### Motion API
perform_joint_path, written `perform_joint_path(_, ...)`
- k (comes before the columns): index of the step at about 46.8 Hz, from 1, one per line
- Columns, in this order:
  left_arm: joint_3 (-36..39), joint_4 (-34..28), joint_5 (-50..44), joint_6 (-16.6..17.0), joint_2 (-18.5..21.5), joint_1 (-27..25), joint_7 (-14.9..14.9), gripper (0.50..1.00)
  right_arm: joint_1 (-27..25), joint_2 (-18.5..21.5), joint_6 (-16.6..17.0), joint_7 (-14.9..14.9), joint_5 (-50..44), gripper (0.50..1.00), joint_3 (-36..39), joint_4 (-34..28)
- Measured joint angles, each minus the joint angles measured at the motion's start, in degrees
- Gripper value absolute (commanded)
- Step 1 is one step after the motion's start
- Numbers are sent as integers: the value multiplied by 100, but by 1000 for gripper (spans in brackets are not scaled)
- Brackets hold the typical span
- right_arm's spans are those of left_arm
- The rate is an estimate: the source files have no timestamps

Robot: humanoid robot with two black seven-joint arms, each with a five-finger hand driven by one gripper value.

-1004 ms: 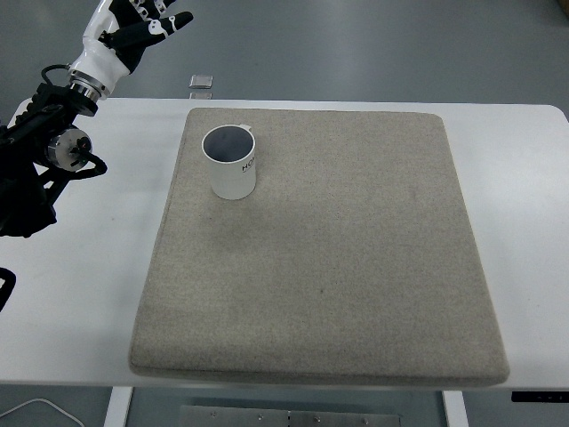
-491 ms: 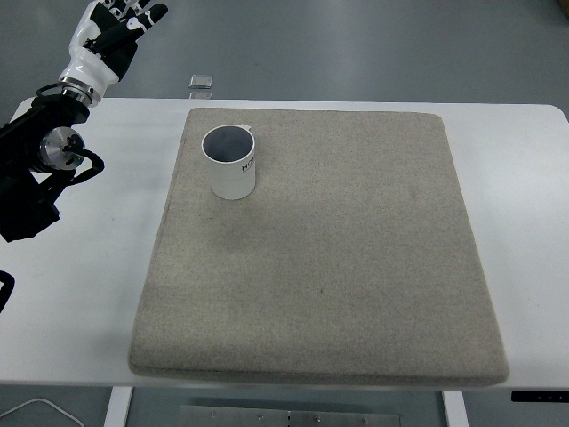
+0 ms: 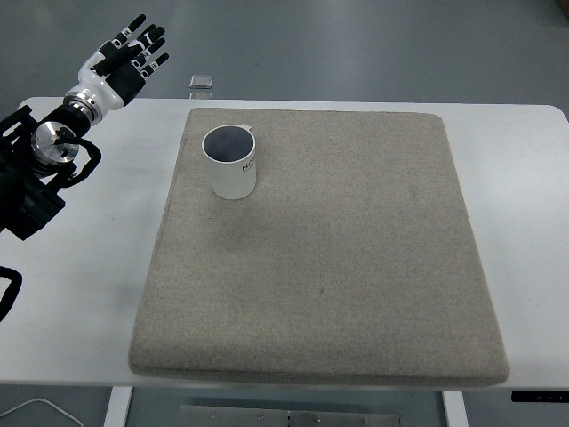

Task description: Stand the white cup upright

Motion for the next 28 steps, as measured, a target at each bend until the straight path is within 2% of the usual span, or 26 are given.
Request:
perform_joint_path(6, -199, 78, -18, 0, -134, -2, 233, 992, 0, 0, 3, 1, 4, 930, -1, 2)
perform_joint_path(19, -491, 381, -22, 3, -460, -2, 258, 994, 0, 0, 5, 0, 2, 930, -4, 4)
perform_joint_path(28, -496, 402, -21, 62, -523, -2, 245, 992, -17, 0, 45, 1, -25, 930, -31, 8)
